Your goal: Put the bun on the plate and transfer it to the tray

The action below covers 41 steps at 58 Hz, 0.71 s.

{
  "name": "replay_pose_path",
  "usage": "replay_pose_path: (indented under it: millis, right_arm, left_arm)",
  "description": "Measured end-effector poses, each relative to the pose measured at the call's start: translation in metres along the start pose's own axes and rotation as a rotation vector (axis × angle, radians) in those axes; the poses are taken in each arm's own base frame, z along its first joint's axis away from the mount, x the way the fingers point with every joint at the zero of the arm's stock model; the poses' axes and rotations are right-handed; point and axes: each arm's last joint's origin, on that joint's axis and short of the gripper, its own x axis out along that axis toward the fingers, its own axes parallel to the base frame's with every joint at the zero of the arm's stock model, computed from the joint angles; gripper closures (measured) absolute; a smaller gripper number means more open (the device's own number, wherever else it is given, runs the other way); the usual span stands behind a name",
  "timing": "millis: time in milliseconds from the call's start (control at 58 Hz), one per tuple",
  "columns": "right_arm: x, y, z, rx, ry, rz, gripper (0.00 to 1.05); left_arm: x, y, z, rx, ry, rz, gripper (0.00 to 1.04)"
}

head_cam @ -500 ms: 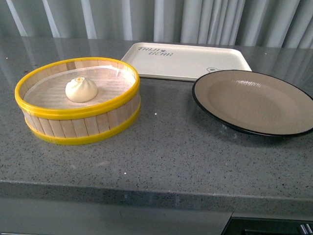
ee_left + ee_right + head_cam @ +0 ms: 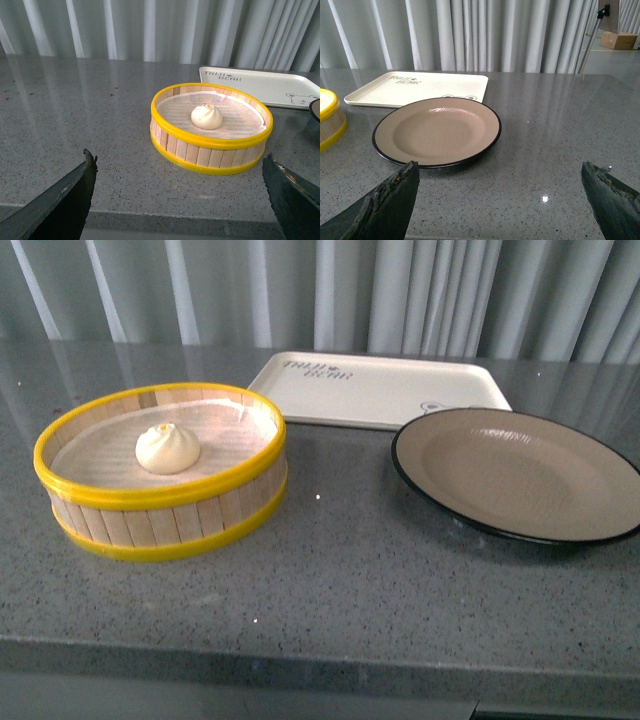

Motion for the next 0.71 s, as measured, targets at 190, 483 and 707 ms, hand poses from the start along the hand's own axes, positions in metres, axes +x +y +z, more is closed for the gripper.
replay_pose_path:
  millis: [190,483,707]
  right_arm:
    - [0.0,0.0,0.0,0.0,0.0,0.0,0.08]
    - [0.0,0.0,0.0,0.0,0.0,0.0,0.08]
    - [0.0,0.0,0.0,0.0,0.0,0.0,0.08]
  left_arm:
    - [0.0,0.0,0.0,0.0,0.0,0.0,0.07]
    - [0.0,0.0,0.0,0.0,0.0,0.0,0.07]
    - [0.013,-0.002,0.0,-0.196,0.248,0.093,0.07]
